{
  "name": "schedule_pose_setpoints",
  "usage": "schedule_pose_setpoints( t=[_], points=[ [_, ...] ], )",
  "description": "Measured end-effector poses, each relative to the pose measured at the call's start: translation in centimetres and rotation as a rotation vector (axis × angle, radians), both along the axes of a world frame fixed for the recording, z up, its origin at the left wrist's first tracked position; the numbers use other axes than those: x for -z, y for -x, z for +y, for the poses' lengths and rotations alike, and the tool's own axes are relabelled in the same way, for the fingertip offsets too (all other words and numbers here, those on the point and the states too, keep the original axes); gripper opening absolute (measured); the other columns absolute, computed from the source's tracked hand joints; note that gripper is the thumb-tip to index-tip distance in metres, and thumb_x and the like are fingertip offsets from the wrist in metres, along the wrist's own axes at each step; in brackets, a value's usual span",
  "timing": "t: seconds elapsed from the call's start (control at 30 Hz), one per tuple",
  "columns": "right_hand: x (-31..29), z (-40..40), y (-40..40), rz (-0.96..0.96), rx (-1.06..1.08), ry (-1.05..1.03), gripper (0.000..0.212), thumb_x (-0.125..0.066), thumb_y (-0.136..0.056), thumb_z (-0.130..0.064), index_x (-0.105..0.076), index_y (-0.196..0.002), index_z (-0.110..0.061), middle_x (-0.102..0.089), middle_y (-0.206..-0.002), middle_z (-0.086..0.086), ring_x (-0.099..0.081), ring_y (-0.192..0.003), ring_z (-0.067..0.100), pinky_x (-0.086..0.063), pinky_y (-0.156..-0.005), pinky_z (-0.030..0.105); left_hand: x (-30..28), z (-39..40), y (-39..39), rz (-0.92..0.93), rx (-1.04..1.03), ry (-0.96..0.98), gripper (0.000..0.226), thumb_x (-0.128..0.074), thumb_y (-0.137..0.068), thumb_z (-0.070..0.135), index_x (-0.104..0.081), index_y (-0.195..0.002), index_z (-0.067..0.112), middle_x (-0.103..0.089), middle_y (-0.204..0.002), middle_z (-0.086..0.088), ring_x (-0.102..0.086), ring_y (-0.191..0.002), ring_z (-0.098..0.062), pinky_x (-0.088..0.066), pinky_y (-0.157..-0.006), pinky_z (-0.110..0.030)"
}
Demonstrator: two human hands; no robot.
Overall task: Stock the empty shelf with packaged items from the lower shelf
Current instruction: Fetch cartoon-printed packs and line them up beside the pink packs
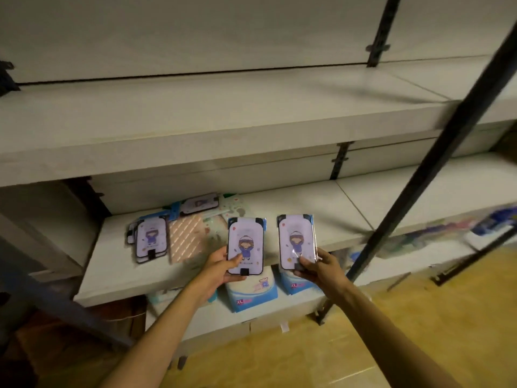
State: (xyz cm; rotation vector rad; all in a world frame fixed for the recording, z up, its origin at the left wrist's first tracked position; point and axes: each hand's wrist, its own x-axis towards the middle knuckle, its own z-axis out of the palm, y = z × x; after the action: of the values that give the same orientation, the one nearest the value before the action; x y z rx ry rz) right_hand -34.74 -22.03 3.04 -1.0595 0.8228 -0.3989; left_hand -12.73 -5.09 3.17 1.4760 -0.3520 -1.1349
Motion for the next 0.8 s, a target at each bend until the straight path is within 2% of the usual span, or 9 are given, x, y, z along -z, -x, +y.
schedule_pose_setpoints(
  t=[0.07,0.23,0.4,0.5,0.6,0.7,0.8],
  points=[
    [-0.8,-1.0,4.0,-0.008,0.020,0.007,0.030,-0.064,-0.090,-0.004,-0.060,-0.120,-0.003,-0.071,-0.111,0.022,-0.070,-0.102,0.037,-0.061,-0.081,0.042,-0.7,-1.7,3.9,-0.025,0.019,0.006,0.027,-0.062,-0.096,0.007,-0.062,-0.121,0.016,-0.074,-0.114,-0.010,-0.073,-0.100,-0.030,-0.063,-0.073,-0.042],
    [-2.8,-4.5,13.4,-0.009,0.050,0.086,0.030,-0.064,-0.091,-0.005,-0.061,-0.120,-0.003,-0.072,-0.111,0.020,-0.072,-0.099,0.036,-0.062,-0.079,0.042,-2.2,-6.8,13.1,-0.115,0.115,0.021,0.030,-0.063,-0.096,0.011,-0.061,-0.125,0.017,-0.074,-0.115,-0.010,-0.073,-0.101,-0.031,-0.061,-0.081,-0.049],
    [-5.7,-8.2,21.5,-0.039,0.141,0.150,0.031,-0.064,-0.089,0.001,-0.061,-0.120,-0.001,-0.073,-0.107,0.021,-0.071,-0.095,0.040,-0.060,-0.082,0.048,-4.9,-12.2,21.4,-0.146,0.118,0.090,0.029,-0.064,-0.094,0.006,-0.063,-0.120,0.019,-0.077,-0.106,-0.007,-0.074,-0.095,-0.029,-0.062,-0.076,-0.048],
    [-8.2,-10.7,25.2,-0.061,0.191,0.200,0.028,-0.063,-0.089,0.003,-0.064,-0.116,-0.004,-0.074,-0.101,0.020,-0.073,-0.086,0.035,-0.061,-0.080,0.047,-7.4,-15.5,25.4,-0.188,0.140,0.149,0.027,-0.064,-0.094,0.009,-0.063,-0.117,0.022,-0.077,-0.106,-0.007,-0.074,-0.096,-0.027,-0.061,-0.079,-0.049],
    [-10.7,-13.8,28.0,-0.101,0.240,0.231,0.029,-0.064,-0.088,0.002,-0.063,-0.116,-0.005,-0.075,-0.100,0.018,-0.073,-0.088,0.035,-0.060,-0.081,0.048,-10.5,-19.4,28.5,-0.242,0.189,0.231,0.025,-0.063,-0.095,0.011,-0.063,-0.117,0.022,-0.077,-0.105,-0.004,-0.075,-0.094,-0.023,-0.062,-0.075,-0.041],
    [-13.6,-17.5,30.4,-0.153,0.276,0.267,0.028,-0.061,-0.090,0.003,-0.063,-0.116,-0.005,-0.076,-0.100,0.015,-0.073,-0.086,0.032,-0.062,-0.074,0.040,-13.3,-23.8,31.2,-0.311,0.227,0.309,0.028,-0.064,-0.095,0.014,-0.062,-0.121,0.022,-0.076,-0.110,-0.002,-0.074,-0.099,-0.023,-0.060,-0.084,-0.049],
    [-16.6,-21.9,32.9,-0.178,0.309,0.317,0.029,-0.061,-0.089,0.005,-0.062,-0.116,-0.004,-0.074,-0.103,0.020,-0.071,-0.087,0.034,-0.063,-0.073,0.040,-15.8,-28.6,33.9,-0.333,0.224,0.385,0.029,-0.066,-0.094,0.014,-0.062,-0.122,0.020,-0.076,-0.111,-0.001,-0.074,-0.100,-0.020,-0.060,-0.087,-0.044]
  ],
)
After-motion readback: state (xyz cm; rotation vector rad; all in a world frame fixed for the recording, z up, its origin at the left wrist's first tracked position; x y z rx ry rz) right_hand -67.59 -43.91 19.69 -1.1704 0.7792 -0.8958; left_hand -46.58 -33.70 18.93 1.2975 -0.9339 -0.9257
